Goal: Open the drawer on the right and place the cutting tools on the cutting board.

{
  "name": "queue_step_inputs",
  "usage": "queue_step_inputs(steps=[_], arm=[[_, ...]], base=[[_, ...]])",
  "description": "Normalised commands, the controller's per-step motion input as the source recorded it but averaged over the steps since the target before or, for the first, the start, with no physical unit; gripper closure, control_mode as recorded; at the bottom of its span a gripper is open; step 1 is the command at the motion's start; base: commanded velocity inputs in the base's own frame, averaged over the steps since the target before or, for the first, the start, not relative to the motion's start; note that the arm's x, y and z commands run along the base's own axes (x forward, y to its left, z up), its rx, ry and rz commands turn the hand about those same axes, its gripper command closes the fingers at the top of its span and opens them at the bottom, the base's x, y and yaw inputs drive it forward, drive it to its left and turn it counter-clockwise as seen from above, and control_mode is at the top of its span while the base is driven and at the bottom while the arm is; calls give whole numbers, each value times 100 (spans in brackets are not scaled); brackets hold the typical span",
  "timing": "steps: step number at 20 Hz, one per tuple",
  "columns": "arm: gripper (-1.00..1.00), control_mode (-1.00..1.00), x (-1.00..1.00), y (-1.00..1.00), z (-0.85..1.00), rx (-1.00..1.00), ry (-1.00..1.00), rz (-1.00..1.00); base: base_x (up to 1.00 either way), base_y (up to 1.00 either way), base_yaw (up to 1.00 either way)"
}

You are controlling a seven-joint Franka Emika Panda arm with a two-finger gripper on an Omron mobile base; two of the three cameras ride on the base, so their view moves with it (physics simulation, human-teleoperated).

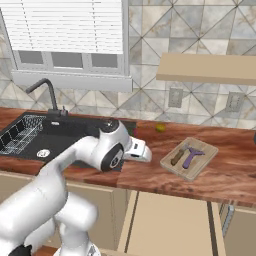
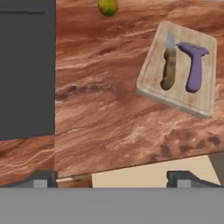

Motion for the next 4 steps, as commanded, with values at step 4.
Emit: queue_step_inputs(steps=[4], arm=[[-100,-100,-50,41,-5,-10,-11,7]], base=[[0,0,0]])
